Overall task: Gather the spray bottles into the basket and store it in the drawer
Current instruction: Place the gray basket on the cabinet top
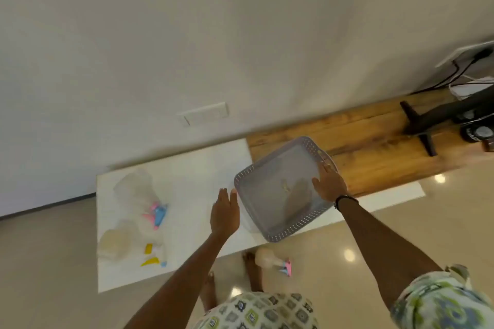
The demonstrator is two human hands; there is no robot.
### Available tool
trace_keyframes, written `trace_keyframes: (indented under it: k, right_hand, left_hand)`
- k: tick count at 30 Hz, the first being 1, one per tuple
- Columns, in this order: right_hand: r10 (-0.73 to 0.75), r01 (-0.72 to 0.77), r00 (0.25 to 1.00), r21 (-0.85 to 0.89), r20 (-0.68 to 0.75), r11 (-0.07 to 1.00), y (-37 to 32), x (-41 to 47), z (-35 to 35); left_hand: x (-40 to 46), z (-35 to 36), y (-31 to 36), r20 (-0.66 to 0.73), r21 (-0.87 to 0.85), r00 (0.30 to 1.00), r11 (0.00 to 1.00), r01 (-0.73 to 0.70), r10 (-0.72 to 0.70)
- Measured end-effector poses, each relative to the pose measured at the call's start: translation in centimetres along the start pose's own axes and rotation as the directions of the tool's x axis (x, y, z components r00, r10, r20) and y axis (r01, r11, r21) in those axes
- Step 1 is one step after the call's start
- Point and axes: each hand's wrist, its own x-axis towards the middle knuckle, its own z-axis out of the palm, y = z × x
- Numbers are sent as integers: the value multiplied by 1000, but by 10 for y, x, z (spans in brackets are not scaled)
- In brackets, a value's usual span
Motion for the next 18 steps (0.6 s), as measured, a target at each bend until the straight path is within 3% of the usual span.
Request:
trace_keyframes:
  k: [2,6,11,14,18]
  right_hand:
    - [53,-54,997,20,60,998,10,13,2]
    - [90,-93,993,38,78,995,27,40,13]
    - [113,-107,993,127,-42,986,41,71,29]
    - [59,-37,985,140,-161,990,45,81,35]
    - [184,-100,948,306,-261,947,49,89,37]
  left_hand:
    - [5,9,-11,50,-138,990,981,136,-131]
    - [18,35,-51,180,-314,960,912,262,-214]
    - [33,60,-66,277,-329,932,888,320,-233]
    - [41,70,-62,284,-386,925,853,351,-252]
    - [49,79,-54,321,-447,909,803,394,-268]
